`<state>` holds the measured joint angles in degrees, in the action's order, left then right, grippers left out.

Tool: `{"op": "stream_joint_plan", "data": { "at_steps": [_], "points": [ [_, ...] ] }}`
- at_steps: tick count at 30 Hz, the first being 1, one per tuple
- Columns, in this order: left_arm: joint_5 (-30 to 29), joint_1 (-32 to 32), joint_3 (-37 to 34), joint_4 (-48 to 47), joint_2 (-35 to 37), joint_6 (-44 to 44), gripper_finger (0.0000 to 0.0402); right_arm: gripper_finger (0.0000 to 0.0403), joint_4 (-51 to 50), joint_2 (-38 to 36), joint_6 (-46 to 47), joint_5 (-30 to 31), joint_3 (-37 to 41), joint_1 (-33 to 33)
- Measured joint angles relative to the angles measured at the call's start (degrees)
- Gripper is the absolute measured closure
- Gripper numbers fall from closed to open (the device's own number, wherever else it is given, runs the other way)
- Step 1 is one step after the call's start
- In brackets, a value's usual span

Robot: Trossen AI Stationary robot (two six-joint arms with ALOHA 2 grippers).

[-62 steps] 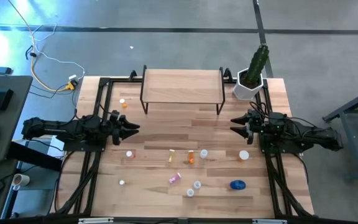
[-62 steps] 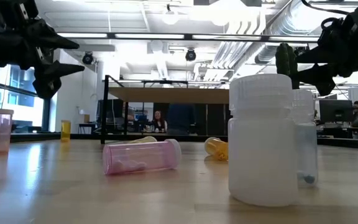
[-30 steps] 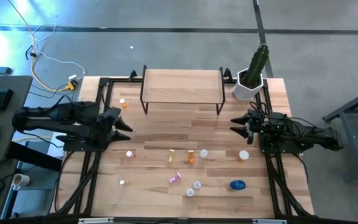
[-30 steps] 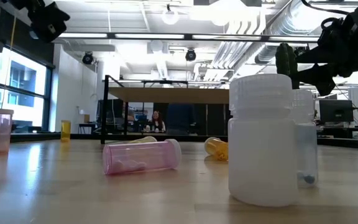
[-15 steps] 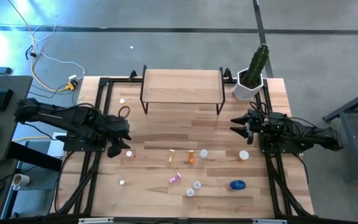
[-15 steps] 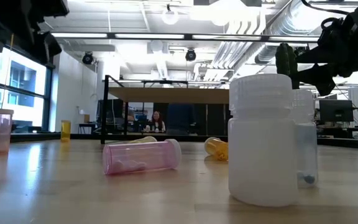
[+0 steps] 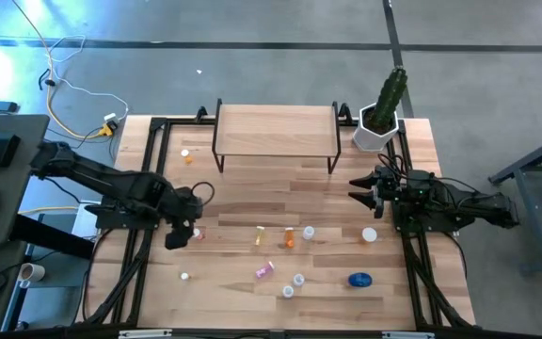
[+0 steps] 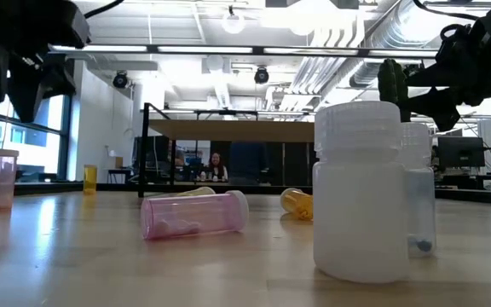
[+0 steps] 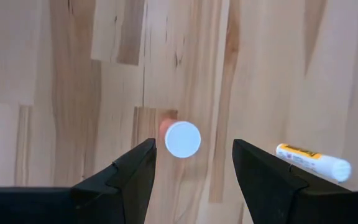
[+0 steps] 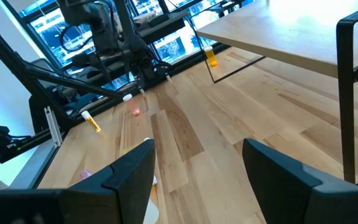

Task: Pick and place medicine bottles onto shelf by color
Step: Put the left pink medicine bottle on the shelf

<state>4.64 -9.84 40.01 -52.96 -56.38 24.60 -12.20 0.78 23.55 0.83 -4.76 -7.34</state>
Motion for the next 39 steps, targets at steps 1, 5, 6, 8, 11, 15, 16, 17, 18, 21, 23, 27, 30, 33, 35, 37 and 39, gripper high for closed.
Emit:
{"op": "stream_joint_plan", "data": {
  "at_steps": [1, 5, 6, 8, 11, 15, 16, 17, 18, 21, 23, 27, 30, 33, 35, 37, 39],
  "points": [
    [-0.21, -0.3, 0.0, 0.01, -0.73, 0.46, 0.02, 0.0169, 0.01, 0.0, 0.0, 0.01, 0.0, -0.01],
    [-0.94, -1.28, 0.0, 0.03, -3.84, 0.77, 0.02, 0.0169, -0.01, 0.0, 0.0, 0.01, -0.01, -0.01],
    [-1.07, -1.48, 0.0, 0.03, -4.6, 0.88, 0.02, 0.0169, -0.01, 0.0, 0.0, 0.0, 0.0, 0.0],
    [-1.43, -1.69, 0.0, 0.06, -6.09, 1.68, 0.02, 0.0169, 0.01, 0.02, 0.0, 0.01, -0.02, 0.01],
    [-2.09, -2.04, 0.0, 0.08, -8.11, 2.4, 0.02, 0.0169, -0.01, 0.0, 0.0, 0.01, 0.0, -0.01],
    [-2.37, -2.58, 0.0, 0.39, -10.03, 2.44, 0.02, 0.0169, 0.0, 0.0, 0.0, 0.01, -0.01, 0.0],
    [-2.49, -2.66, 0.0, 0.47, -10.45, 2.42, 0.02, 0.0169, 0.0, 0.0, 0.0, 0.01, 0.0, 0.0],
    [-2.7, -2.65, 0.0, 0.49, -10.89, 2.42, 0.02, 0.0169, -0.01, 0.01, 0.0, 0.01, 0.0, -0.01],
    [-2.75, -2.65, 0.0, 0.49, -11.35, 2.42, 0.02, 0.0169, 0.0, 0.0, 0.0, 0.01, -0.01, 0.01],
    [-3.46, -2.65, 0.0, 0.55, -12.26, 2.44, 0.02, 0.0169, 0.01, 0.0, 0.0, -0.01, 0.0, -0.01],
    [-4.05, -2.65, 0.0, 1.0, -12.82, 2.44, 0.02, 0.0169, -0.01, 0.0, 0.0, 0.01, -0.01, -0.01],
    [-4.07, -2.65, 0.0, 2.54, -13.25, 2.85, 0.02, 0.0169, -0.01, 0.0, 0.0, -0.01, -0.01, 0.01],
    [-4.66, -2.65, 0.0, 2.98, -13.27, 3.29, 0.02, 0.0169, 0.01, 0.0, 0.0, -0.01, 0.0, 0.01],
    [-6.09, -2.65, 0.0, 2.97, -13.27, 3.81, 0.02, 0.0169, 0.0, 0.0, 0.0, 0.0, -0.01, 0.0],
    [-6.37, -2.65, 0.0, 2.96, -13.27, 3.78, 0.02, 0.0169, -0.01, 0.01, 0.0, 0.01, 0.0, -0.01],
    [-6.4, -2.65, 0.0, 2.96, -13.27, 3.78, 0.02, 0.0169, 0.0, 0.0, 0.0, 0.01, -0.01, -0.01],
    [-6.4, -2.65, 0.0, 2.96, -13.25, 3.76, 0.0201, 0.0169, -0.01, 0.0, 0.0, 0.01, -0.02, -0.01]
  ]
}}
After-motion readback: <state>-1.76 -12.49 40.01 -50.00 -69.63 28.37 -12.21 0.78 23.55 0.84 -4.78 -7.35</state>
